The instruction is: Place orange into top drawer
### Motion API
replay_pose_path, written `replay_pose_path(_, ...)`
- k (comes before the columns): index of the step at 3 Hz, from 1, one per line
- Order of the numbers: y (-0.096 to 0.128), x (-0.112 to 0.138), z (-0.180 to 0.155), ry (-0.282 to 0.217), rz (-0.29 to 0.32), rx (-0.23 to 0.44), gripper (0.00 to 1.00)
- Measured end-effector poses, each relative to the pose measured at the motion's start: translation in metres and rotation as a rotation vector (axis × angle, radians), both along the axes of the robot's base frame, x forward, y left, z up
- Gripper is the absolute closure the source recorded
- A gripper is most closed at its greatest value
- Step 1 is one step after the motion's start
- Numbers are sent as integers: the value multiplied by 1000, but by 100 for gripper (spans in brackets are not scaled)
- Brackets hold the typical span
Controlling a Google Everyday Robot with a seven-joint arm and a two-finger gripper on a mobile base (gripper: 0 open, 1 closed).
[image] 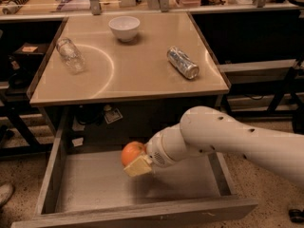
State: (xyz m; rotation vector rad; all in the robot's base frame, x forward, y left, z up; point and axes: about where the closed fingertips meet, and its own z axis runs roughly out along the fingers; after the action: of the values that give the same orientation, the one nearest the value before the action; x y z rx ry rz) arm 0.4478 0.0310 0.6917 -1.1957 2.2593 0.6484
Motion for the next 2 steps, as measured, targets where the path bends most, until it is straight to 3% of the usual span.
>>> replay_pose_path(2,28,6,-64,48,67,10,100)
